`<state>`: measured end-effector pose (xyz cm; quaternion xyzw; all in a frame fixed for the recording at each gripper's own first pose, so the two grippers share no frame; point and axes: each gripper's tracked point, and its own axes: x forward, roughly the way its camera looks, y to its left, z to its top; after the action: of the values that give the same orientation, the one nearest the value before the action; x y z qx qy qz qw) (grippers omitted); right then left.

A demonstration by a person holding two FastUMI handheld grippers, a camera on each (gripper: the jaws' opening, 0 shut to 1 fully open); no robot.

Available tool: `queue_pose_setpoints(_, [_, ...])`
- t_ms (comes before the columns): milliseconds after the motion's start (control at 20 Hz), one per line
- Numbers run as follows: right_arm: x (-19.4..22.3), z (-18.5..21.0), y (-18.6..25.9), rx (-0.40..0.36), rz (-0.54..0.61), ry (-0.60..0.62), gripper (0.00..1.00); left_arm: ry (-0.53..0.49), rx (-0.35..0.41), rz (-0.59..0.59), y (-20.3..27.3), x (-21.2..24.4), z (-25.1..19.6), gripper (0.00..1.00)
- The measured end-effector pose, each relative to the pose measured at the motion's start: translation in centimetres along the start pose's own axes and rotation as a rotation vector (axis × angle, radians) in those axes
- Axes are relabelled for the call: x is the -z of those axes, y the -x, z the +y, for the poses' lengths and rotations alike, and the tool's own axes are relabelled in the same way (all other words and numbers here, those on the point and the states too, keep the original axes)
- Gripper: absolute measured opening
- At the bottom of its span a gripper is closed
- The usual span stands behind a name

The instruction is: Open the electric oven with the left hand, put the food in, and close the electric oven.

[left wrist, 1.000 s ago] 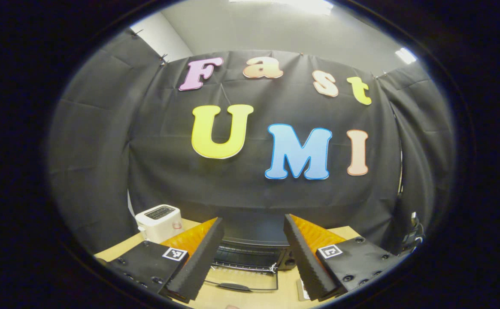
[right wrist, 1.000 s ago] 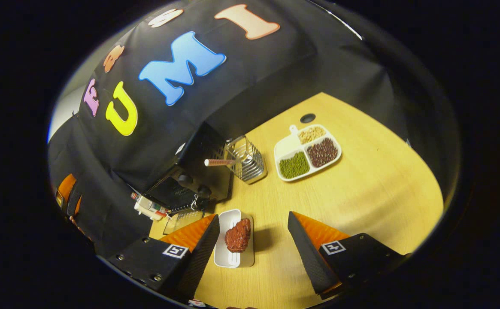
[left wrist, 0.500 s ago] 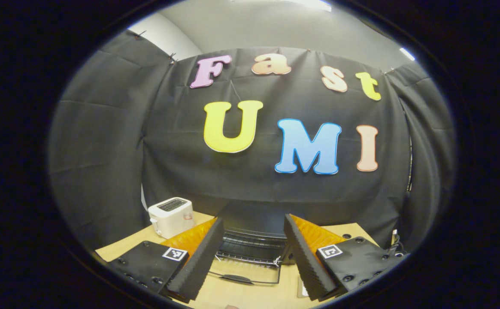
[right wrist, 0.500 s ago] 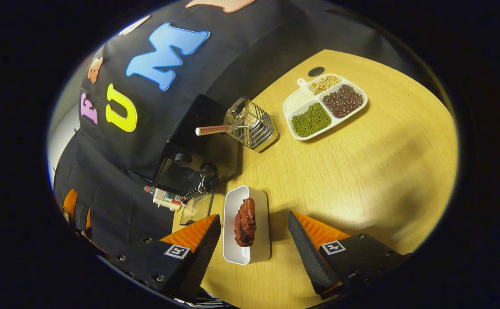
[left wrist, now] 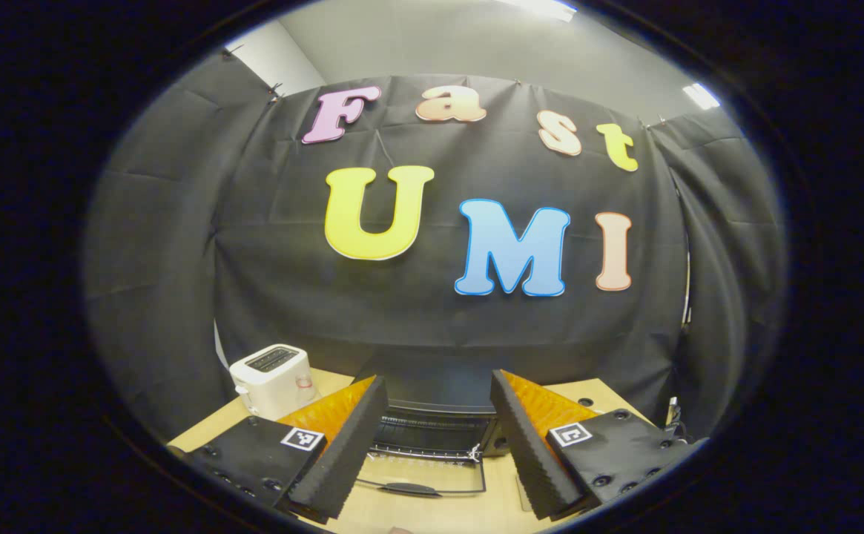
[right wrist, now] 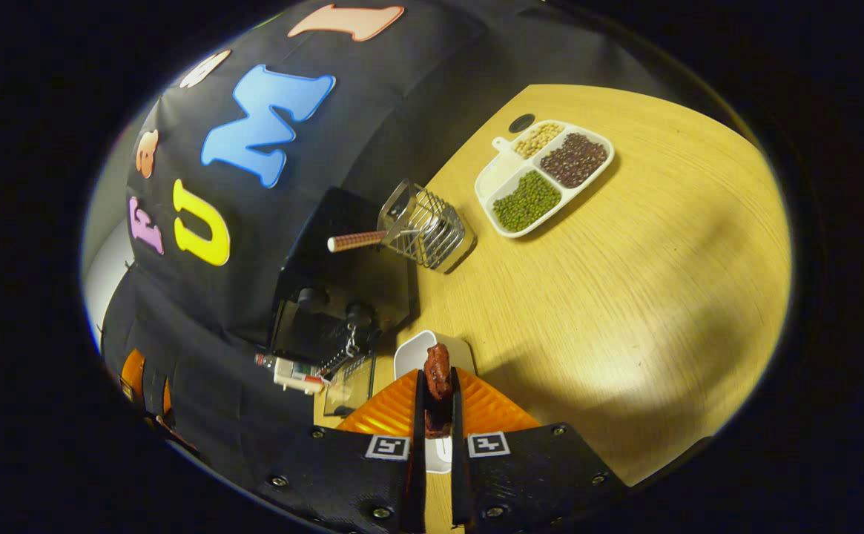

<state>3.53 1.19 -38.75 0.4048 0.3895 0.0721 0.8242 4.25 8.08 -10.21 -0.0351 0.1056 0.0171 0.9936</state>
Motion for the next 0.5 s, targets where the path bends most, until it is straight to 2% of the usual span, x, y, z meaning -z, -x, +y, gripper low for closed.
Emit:
queue_pose_setpoints(150, [0.1,0.8,0.2,0.008,-0.036,-0.013,0.13,0.004,0.043,0.005,-0.7,0.0,1.5,0.99])
queue_pose_setpoints(200, [0.1,0.9,0.4,0.023,-0.049,-0.016,0.06,0.009,0.059,0.008,-0.8,0.1,1.9,0.99])
queue_pose_setpoints(350, [-0.5,2.1,1.4,0.048,-0.106,-0.013,0.06,0.015,0.112,0.008,-1.4,0.2,2.9,0.99])
queue_pose_setpoints(400, [-0.6,2.8,2.0,0.048,-0.121,-0.012,0.06,0.013,0.123,0.007,-1.6,0.2,3.3,0.95])
queue_pose_setpoints(450, [-0.9,3.4,2.6,0.045,-0.139,-0.011,0.06,0.014,0.131,0.005,-1.8,0.2,3.8,0.99])
queue_pose_setpoints(500, [-1.0,4.4,3.1,0.037,-0.159,-0.012,0.06,0.017,0.145,0.008,-1.9,0.3,4.0,0.99])
